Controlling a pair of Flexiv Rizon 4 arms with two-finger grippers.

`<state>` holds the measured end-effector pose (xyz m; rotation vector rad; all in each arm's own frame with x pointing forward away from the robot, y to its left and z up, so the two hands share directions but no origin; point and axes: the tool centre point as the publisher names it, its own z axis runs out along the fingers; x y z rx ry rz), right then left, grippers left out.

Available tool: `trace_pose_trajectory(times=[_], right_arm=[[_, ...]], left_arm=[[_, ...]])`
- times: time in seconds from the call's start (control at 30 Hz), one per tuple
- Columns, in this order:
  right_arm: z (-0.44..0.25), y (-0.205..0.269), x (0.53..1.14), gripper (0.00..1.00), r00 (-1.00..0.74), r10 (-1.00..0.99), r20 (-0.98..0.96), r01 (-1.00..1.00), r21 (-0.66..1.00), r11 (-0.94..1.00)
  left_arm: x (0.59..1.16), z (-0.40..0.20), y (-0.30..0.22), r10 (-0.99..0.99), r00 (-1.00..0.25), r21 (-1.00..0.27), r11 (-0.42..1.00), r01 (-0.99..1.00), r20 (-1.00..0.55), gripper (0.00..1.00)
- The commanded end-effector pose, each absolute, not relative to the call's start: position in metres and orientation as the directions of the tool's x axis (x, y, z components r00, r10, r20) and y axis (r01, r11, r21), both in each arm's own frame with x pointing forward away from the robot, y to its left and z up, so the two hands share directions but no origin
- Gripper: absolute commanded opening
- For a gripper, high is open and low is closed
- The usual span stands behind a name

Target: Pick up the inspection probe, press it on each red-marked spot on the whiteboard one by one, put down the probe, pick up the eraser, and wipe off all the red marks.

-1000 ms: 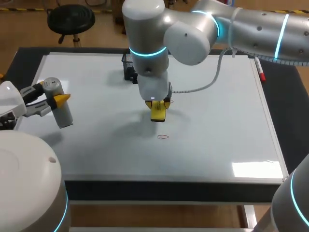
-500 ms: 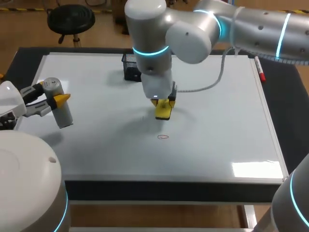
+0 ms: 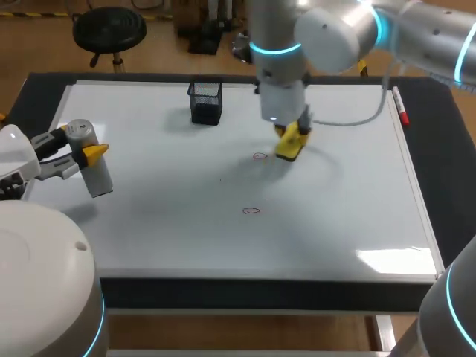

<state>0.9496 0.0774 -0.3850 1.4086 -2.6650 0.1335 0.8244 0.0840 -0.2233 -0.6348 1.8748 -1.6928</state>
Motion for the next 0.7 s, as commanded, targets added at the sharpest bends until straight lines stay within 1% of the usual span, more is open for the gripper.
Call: trace_pose_trajectory(times=[0.03,0.4,0.7], right_arm=[[-0.388,0.034,0.965,0.0,-0.601,-0.788,0.134,-0.794,0.007,0.608],[-0.381,-0.035,0.987,0.0,-0.733,-0.672,0.108,-0.676,0.0,0.737],[-0.379,-0.075,0.994,0.0,-0.809,-0.582,0.087,-0.584,-0.001,0.812]], left_arm=[[0.825,-0.223,0.083,-0.662,-0.746,-0.995,0.104,0.01,-0.076,0.0],[0.825,-0.223,0.083,-0.662,-0.746,-0.995,0.104,0.01,-0.076,0.0],[0.825,-0.223,0.083,-0.662,-0.746,-0.995,0.104,0.01,-0.076,0.0]])
